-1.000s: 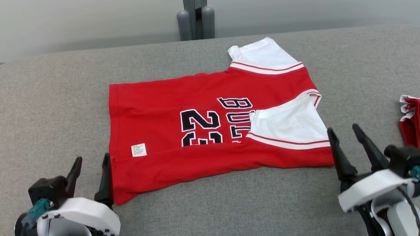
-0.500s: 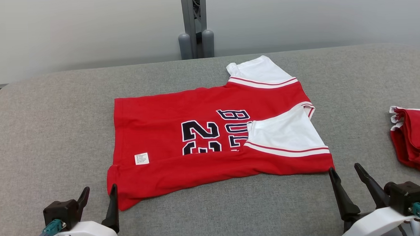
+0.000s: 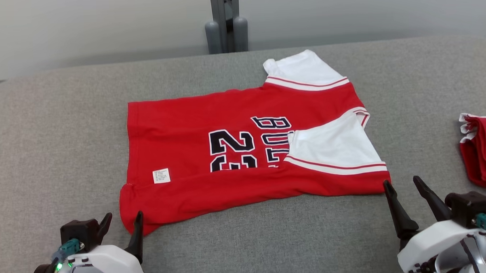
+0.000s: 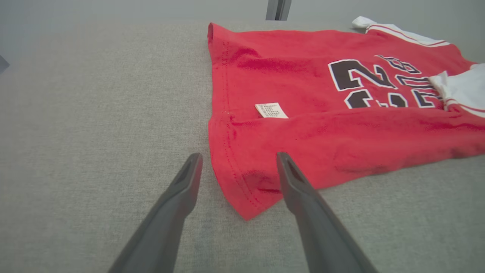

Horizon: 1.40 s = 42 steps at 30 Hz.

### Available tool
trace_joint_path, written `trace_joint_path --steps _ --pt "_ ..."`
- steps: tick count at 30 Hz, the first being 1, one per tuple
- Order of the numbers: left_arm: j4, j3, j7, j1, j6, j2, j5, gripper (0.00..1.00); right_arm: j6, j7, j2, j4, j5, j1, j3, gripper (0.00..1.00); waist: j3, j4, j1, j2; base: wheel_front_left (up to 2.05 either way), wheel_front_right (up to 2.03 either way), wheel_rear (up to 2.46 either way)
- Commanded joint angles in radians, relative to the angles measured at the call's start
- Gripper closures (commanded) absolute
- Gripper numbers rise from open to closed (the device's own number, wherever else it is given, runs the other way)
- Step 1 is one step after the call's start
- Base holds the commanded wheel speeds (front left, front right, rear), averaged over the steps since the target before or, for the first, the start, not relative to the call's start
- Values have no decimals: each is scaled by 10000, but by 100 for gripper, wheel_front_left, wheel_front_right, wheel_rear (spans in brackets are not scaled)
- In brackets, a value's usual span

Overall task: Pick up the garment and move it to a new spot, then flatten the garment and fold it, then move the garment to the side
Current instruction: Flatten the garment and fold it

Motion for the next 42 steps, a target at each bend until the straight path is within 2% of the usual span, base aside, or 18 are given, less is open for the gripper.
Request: trace_joint_path --steps 1,6,8,17,18,19,20,21,26,30,32,36,42 --pt "170 20 49 -299 -138 -7 -73 0 -4 7 -164 355 -61 -327 -3 0 330 18 0 -1 0 0 0" --pt "800 7 128 -695 -451 -256 -337 0 -4 -325 -317 1794 112 -1287 164 0 954 94 0 -1 0 0 0" --pt "800 7 128 -695 -451 -256 -337 0 -4 -325 -317 1794 112 -1287 164 0 954 94 0 -1 0 0 0" --pt "1261 63 539 -848 -947 -445 -984 0 -4 -660 -385 3546 457 -2442 585 0 1366 70 0 -1 0 0 0" --pt "1286 56 622 -865 -927 -423 -1019 18 -4 -681 -394 3694 508 -2543 619 0 1381 64 0 -1 0 0 0" --pt "1296 35 726 -855 -961 -424 -1087 58 -2 -650 -394 3830 579 -2613 689 44 1389 61 0 -1 0 0 0" --pt "1254 57 787 -819 -998 -459 -1211 100 -4 -663 -388 3960 657 -2680 744 97 1389 63 0 -1 0 0 0" --pt "1216 49 895 -774 -1051 -442 -1282 100 -2 -714 -400 4050 704 -2733 783 100 1385 65 0 -1 0 0 0" --pt "894 96 1204 -609 -1219 -223 -1562 100 -7 -818 -474 4272 1119 -2831 932 100 1318 91 0 -1 0 0 0" --pt "491 182 1490 -450 -1308 121 -1746 100 -5 -906 -546 3907 1401 -2525 931 100 1134 159 0 -1 0 0 0" --pt "172 226 1653 -362 -1320 332 -1804 100 -5 -840 -570 3569 1510 -2244 865 100 1004 213 0 -1 0 0 0" --pt "-485 255 2028 -8 -1071 825 -1781 100 -5 -531 -478 2648 1646 -1395 602 100 749 280 0 -1 0 0 0" --pt "-1361 152 2554 768 -831 1355 -1954 100 -5 245 -125 1014 1575 381 -174 100 467 263 0 -1 0 0 0"
